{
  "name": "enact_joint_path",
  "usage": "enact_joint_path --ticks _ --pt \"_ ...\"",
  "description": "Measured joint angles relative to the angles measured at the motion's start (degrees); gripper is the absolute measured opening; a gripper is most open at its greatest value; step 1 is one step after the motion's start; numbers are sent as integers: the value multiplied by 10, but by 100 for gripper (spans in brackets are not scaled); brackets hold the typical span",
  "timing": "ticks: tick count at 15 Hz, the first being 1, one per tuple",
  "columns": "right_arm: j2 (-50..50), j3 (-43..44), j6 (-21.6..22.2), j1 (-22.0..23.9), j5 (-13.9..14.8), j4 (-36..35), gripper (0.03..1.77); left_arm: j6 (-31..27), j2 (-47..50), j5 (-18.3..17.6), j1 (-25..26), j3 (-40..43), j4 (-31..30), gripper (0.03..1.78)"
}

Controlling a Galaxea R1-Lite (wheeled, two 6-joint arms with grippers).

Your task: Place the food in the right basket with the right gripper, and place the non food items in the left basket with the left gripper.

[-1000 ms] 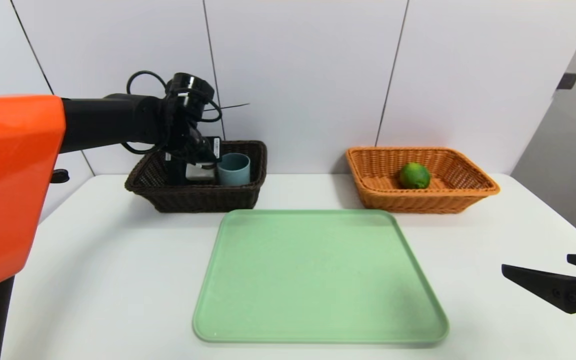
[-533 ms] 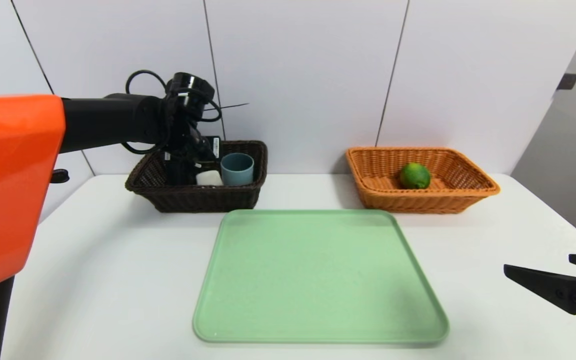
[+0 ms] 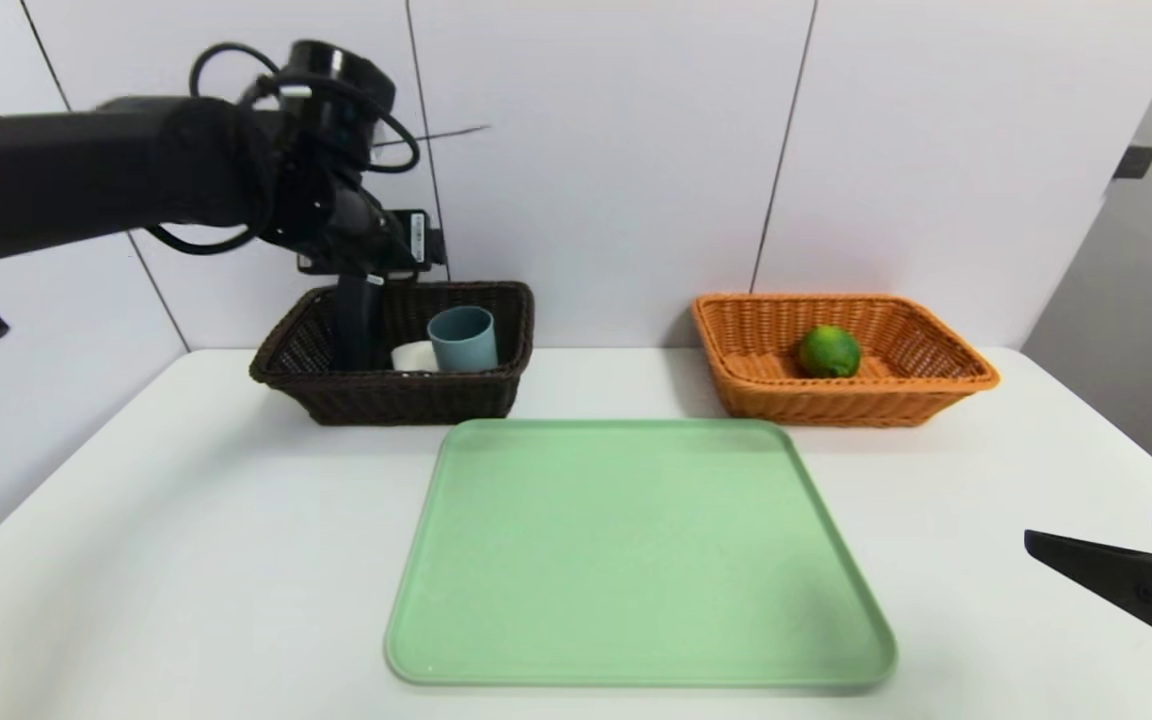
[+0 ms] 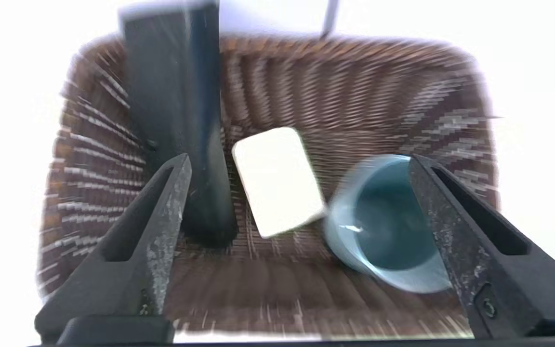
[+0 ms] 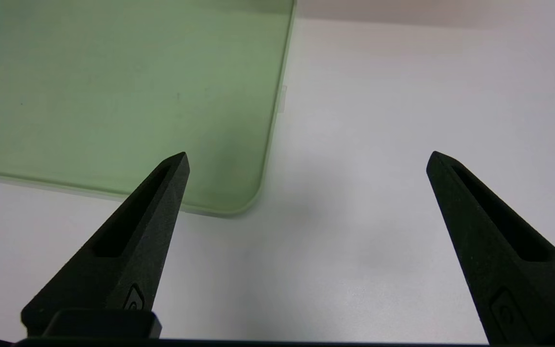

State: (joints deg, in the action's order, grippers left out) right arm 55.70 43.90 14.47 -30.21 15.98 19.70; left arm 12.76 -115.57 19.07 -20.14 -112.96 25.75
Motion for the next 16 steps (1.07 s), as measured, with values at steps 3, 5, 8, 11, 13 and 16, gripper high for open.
enact_joint_path --ticks 3,5,8,11,13,16 --pt "-2 12 -20 0 0 3 170 -43 90 -6 -10 3 34 163" --pt "3 39 -37 0 -1 24 170 -72 156 -24 -12 20 61 165" --pt "30 114 -43 1 -15 61 170 -85 263 -48 -14 95 104 167" --pt "64 191 -44 5 -115 100 170 -80 375 -53 -14 207 111 167" --pt "79 212 -46 8 -215 105 170 -59 446 -54 -6 265 114 168" --pt "97 218 -80 42 -236 108 170 -44 536 -61 46 328 117 169"
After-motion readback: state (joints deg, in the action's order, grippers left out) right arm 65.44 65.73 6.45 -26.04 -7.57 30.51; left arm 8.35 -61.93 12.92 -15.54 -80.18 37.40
